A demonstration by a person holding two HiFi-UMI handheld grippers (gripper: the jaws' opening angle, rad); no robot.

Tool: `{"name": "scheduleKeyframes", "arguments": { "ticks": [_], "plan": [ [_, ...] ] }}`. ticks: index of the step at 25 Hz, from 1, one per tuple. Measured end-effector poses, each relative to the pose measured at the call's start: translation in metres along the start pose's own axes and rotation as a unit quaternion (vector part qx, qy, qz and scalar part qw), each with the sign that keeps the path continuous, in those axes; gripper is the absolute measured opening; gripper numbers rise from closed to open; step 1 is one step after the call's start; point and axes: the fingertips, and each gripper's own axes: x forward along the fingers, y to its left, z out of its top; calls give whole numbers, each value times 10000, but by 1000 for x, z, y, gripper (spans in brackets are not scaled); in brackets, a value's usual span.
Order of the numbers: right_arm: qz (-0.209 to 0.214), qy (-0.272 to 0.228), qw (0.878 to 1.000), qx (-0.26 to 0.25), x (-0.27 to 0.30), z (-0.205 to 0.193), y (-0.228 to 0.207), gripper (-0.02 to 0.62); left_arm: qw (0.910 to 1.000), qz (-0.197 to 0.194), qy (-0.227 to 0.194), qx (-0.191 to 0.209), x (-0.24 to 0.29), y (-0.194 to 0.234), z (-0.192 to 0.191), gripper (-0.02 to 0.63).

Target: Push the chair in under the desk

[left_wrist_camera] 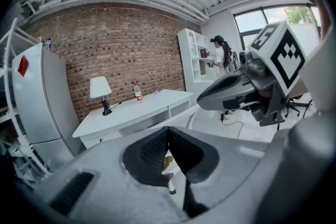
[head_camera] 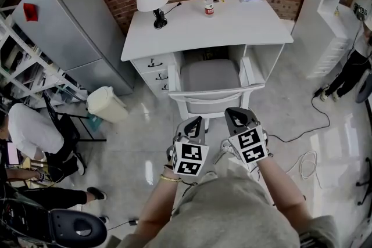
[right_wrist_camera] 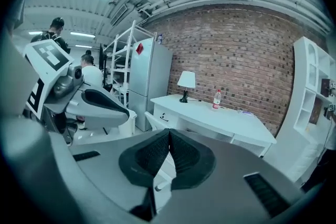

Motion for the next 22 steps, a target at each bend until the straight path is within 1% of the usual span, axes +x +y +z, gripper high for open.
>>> {"name": "scheduleKeyframes", "arguments": {
  "ticks": [2,5,10,15,22],
  "plan": [
    [-2,-60,9998,205,-5,0,2,8,9998,-13,-82,-155,-5,-3,2,11],
    [-7,-103,9993,372,-13,-7,4,8,9992,-39,-219,-337,-14,-8,9,11],
    [-36,-216,9965,810,-27,-13,5,8,9974,-142,-338,-621,-25,-17,11,11],
    [-59,-313,9938,1069,-40,-14,9,8,9943,-150,-434,-958,-37,-22,12,11],
    [-88,-470,9884,1443,-59,-18,17,8,9925,-213,-547,-1077,-52,-33,9,11]
  ]
}}
